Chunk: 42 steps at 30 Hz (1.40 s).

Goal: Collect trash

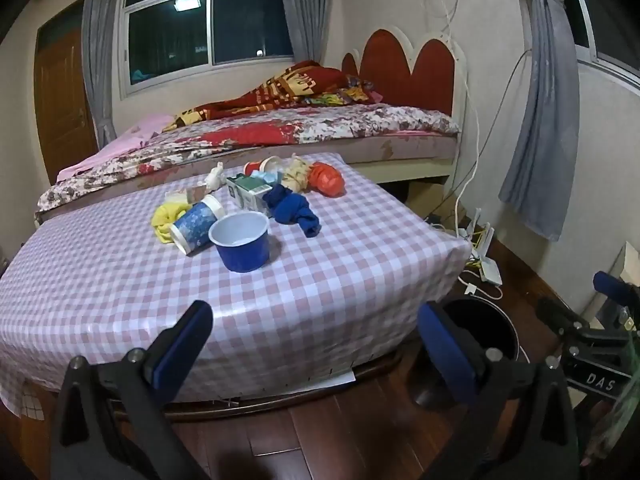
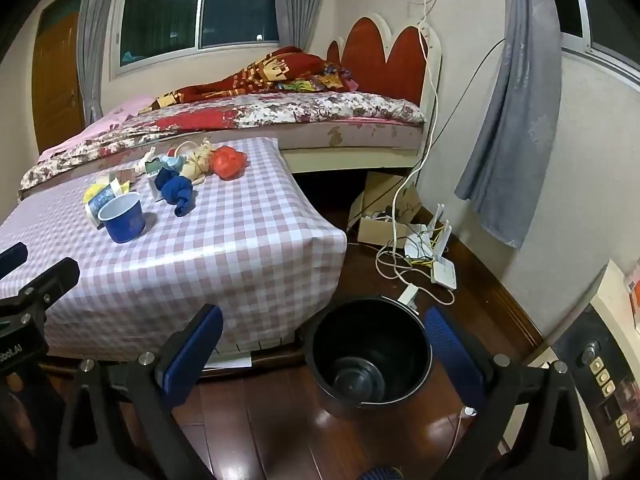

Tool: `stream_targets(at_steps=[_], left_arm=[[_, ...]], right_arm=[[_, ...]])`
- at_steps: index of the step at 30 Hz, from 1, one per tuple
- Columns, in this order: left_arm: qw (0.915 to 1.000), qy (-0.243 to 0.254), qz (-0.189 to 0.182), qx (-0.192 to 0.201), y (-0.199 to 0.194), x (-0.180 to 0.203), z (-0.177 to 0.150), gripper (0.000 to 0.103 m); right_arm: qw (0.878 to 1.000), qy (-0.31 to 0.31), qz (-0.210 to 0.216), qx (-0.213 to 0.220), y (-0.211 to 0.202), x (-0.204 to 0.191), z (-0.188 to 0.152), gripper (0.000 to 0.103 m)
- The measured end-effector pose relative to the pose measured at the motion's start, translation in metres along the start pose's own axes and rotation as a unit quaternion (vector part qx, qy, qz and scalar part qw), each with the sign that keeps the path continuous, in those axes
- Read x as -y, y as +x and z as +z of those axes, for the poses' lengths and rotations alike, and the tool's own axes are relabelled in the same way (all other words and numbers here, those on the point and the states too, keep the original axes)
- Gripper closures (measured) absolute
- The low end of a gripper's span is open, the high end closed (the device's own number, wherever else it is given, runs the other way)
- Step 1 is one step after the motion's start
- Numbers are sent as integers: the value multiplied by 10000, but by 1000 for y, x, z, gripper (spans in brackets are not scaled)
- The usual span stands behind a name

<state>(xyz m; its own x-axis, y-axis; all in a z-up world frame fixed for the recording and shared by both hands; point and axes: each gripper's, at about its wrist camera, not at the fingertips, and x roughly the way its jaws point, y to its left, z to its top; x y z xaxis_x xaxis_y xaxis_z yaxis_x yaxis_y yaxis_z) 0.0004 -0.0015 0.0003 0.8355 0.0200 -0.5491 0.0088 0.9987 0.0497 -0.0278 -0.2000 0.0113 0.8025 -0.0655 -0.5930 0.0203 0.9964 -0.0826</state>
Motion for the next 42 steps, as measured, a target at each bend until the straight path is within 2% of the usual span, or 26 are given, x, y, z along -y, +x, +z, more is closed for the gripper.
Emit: stream_targets(at_steps=[8, 42], left_arm=[[9998, -184, -54, -34, 2, -9, -3, 1], [9997, -248, -64, -48, 5, -14, -6, 1]], right_arm=[[10000, -26, 12, 43, 3, -2, 1, 1], [9999, -81, 7, 74, -2, -7, 4, 1]])
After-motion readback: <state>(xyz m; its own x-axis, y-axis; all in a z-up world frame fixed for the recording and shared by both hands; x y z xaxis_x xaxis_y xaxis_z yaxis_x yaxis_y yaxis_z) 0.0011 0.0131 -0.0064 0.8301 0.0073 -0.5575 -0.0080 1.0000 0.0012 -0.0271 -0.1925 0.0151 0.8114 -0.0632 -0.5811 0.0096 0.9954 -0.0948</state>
